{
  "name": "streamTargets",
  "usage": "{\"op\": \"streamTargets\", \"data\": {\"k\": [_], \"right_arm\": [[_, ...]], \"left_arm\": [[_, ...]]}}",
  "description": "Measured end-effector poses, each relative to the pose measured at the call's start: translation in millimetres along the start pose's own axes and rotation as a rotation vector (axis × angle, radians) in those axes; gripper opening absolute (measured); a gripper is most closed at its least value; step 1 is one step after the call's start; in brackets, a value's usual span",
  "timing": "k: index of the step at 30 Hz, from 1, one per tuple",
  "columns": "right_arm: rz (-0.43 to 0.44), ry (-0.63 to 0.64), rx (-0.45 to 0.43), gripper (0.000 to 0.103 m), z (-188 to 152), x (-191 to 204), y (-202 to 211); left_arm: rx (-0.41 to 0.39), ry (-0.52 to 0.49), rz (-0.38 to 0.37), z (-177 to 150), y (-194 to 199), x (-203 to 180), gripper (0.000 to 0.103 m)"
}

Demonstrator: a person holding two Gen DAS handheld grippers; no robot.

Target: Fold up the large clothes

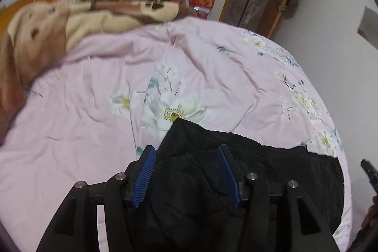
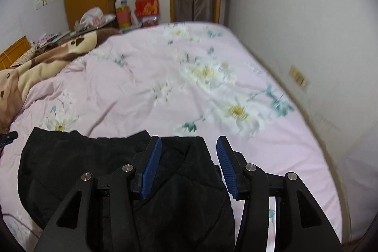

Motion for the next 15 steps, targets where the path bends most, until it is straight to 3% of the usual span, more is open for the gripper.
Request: {"op": "streamTargets", "data": {"k": [4, 6, 13, 15], "right_arm": [[0.100, 0.113, 0.062, 0.054, -33, 54, -5], [0.104, 0.136, 0.084, 0.054, -47, 68, -16], [0.105, 0.079, 0.163, 0.054, -92, 83, -60], [0.092, 0.085, 0.164, 0.056, -100, 82, -70]], "left_arm": [[0.024, -0.154, -0.040, -39, 0, -55, 0.056], [0.060, -0.202, -0.034, -59, -11, -73, 0.056], [0.107, -0.216, 0.047, -95, -56, -81, 0.056], [0.077, -0.229, 0.073, -98, -65, -80, 0.061]]}}
Point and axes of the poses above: each gripper's, at about its wrist camera, not at the fingertips, and y roughly against the way its jaws point, x to its left, z to its top, the point moved 8 cm from there along -y, roughly the way its jaws point, and after that the axes turned 7 degrees about x, right-handed, at the moved point
